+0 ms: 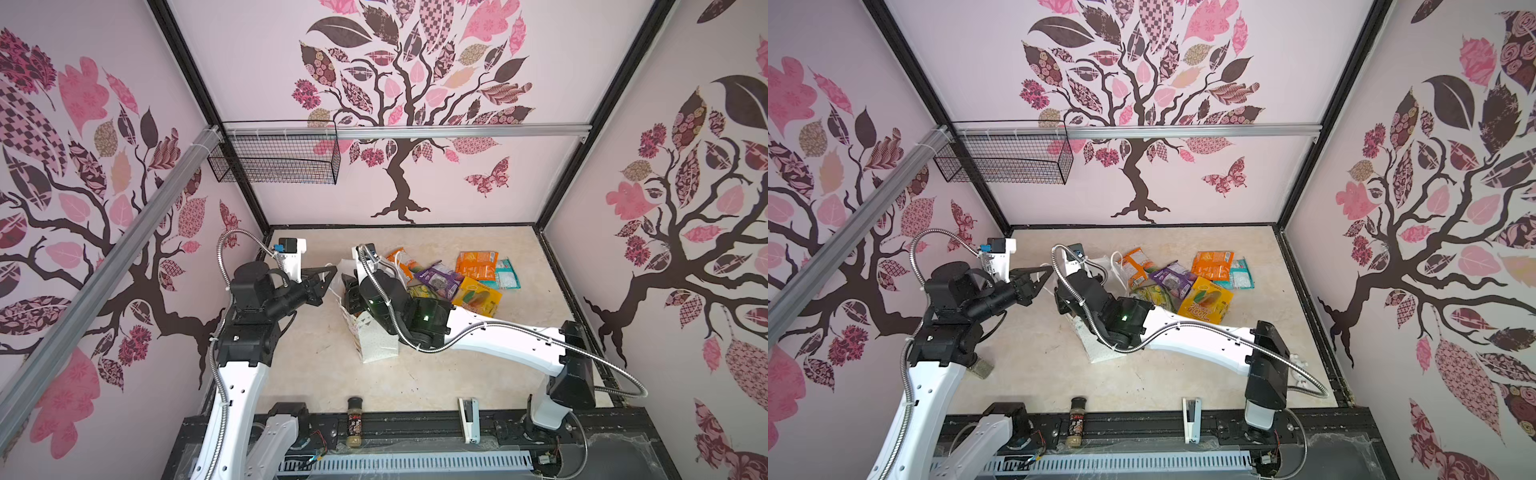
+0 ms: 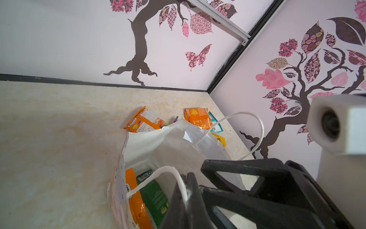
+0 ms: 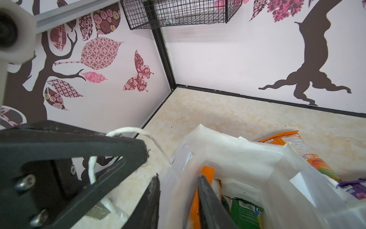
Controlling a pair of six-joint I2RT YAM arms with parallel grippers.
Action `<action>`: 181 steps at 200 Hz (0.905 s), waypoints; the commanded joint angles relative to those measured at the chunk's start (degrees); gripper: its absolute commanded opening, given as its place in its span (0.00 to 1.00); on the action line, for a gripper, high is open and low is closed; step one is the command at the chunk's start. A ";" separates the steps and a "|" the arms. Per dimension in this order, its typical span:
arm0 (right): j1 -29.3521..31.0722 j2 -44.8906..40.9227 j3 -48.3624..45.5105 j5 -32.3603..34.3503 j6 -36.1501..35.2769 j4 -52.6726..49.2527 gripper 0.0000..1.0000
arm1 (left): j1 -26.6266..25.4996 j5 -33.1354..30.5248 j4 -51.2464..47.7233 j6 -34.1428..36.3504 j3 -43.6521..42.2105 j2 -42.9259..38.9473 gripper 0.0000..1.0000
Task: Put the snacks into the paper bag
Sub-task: 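Withdraw the right gripper from the bag toward the remaining snacks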
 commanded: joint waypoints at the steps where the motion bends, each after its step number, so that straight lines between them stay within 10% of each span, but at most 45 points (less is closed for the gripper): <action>1: 0.44 -4.26 1.37 -3.00 -1.96 -0.40 0.36 | -0.13 -1.14 0.52 0.86 -1.02 -0.42 0.05; 94: -0.71 -25.84 -12.36 3.16 -4.56 -14.03 0.46 | -0.17 -2.27 -0.46 1.49 -0.63 -0.47 0.04; 181: -14.69 -40.36 -29.15 -9.93 8.57 -24.67 0.54 | -0.09 -2.52 -0.47 1.59 -0.74 -0.38 0.04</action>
